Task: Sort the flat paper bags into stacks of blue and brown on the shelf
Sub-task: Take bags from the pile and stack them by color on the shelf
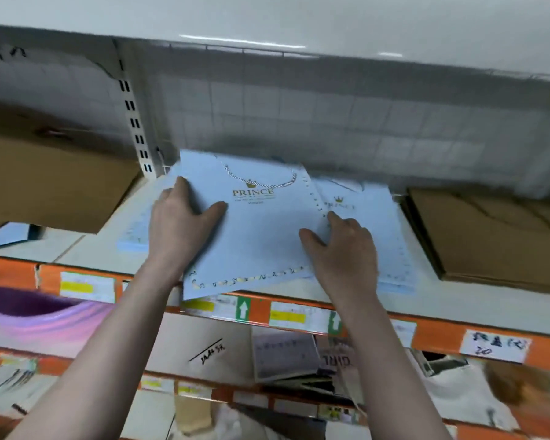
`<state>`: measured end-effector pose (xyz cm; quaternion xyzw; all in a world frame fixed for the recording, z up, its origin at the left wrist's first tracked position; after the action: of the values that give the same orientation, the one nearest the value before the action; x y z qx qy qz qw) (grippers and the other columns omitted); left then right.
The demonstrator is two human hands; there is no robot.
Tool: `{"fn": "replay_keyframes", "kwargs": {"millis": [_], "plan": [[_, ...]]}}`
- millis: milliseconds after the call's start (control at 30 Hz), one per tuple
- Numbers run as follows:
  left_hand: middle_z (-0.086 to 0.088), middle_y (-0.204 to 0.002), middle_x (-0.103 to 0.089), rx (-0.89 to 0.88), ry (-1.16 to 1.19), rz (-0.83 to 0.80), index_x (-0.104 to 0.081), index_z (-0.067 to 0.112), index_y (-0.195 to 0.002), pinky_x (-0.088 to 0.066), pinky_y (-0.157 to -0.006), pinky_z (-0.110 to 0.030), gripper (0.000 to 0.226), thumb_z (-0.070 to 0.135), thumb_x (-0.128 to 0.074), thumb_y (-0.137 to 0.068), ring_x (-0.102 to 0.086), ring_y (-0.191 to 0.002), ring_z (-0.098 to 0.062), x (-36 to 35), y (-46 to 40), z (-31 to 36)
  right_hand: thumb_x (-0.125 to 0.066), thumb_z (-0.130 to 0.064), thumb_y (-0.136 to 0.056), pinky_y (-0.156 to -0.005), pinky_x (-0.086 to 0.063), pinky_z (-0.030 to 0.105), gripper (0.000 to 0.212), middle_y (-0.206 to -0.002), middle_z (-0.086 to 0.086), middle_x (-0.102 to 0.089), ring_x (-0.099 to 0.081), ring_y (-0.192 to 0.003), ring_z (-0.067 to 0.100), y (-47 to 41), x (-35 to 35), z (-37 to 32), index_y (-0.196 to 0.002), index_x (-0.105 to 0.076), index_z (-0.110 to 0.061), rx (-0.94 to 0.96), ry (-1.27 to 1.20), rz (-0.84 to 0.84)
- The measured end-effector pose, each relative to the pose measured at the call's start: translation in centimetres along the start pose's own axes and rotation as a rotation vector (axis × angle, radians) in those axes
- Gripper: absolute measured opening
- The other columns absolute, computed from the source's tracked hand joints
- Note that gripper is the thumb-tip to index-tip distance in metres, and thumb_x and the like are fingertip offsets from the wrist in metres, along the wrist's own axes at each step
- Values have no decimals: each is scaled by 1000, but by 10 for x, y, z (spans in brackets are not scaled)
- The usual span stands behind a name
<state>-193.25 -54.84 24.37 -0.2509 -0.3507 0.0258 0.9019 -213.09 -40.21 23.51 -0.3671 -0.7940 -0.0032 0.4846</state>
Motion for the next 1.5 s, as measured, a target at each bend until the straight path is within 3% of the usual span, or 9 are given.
{"fn": "replay_keyframes", "kwargs": {"millis": [200, 633, 767, 833, 1033, 1133, 1200, 1300, 1500], "plan": [[-10, -80, -47, -67, -7, -130, -41, 3, -84, -24, -64, -32, 43, 39, -65, -83, -42, -79, -28, -56, 4, 52, -49, -33, -92, -68, -24, 30, 22, -89, 2, -42, -33, -86, 20, 4, 28, 58, -88, -42, -13, -102, 10, 45], [-5, -85, -51, -103, -30, -313, -42, 8, -87, -31, -66, -32, 38, 42, -60, -86, -48, -83, -27, -138, -5, 81, -53, -30, -92, -84, -27, 34, 38, -103, 16, -59, -34, -83, 25, -11, 29, 107, -116, -56, -1, -193, 181, 110], [-9, -83, -50, -68, -77, -350, -36, 11, -82, -34, -68, -34, 39, 43, -59, -85, -49, -90, -33, -153, -13, 76, -79, -20, -66, -61, -44, 35, 31, -70, 16, -61, -52, -65, 31, -16, 25, 106, -83, -66, 3, -178, 271, 255], [-12, -86, -54, -68, -118, -361, -38, 11, -85, -36, -76, -37, 37, 43, -57, -87, -47, -99, -35, -156, -14, 75, -79, -20, -64, -58, -43, 34, 29, -68, 14, -60, -52, -63, 31, -18, 20, 106, -76, -66, 2, -201, 281, 266], [-22, -110, -59, -187, -306, -351, -46, -4, -114, -33, -97, -41, 50, 41, -47, -93, -51, -104, -37, -162, -6, 86, -59, -19, -88, -73, -39, 33, 29, -99, 17, -59, -56, -88, 34, -26, 12, 111, -104, -60, 6, -185, 142, 163], [-24, -125, -48, -118, -254, -421, -35, -6, -131, -36, -94, -42, 62, 41, -48, -93, -47, -113, -41, -169, 0, 86, -50, -27, -95, -67, -26, 25, 32, -114, 9, -54, -55, -95, 28, -25, 14, 118, -115, -53, -2, -194, 105, 143], [-24, -131, -40, -72, -216, -466, -27, -5, -138, -36, -96, -45, 67, 41, -47, -94, -41, -119, -43, -174, 5, 87, -50, -29, -95, -62, -21, 23, 31, -110, 8, -55, -53, -85, 23, -25, 14, 120, -113, -51, -4, -197, 96, 122], [-24, -132, -39, -47, -181, -475, -26, -5, -139, -36, -96, -45, 67, 40, -48, -94, -41, -119, -44, -176, 7, 87, -50, -31, -95, -60, -21, 24, 34, -109, 8, -56, -49, -78, 21, -27, 13, 122, -115, -51, -4, -201, 97, 87], [-21, -122, -46, -16, -106, -474, -42, 0, -120, -39, -84, -39, 54, 42, -55, -88, -48, -108, -40, -171, 9, 82, -51, -32, -94, -69, -36, 29, 45, -112, 9, -60, -60, -99, 29, -29, 17, 123, -132, -43, -10, -187, 74, -24]]}}
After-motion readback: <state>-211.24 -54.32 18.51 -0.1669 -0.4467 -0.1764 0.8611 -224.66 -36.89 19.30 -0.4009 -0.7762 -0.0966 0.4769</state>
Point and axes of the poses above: each hand's wrist, its own y-axis away from the middle knuckle, its own x-axis out of the back of the hand, z = x × y, the point moved 8 cm from there along -y, towards the middle knuckle
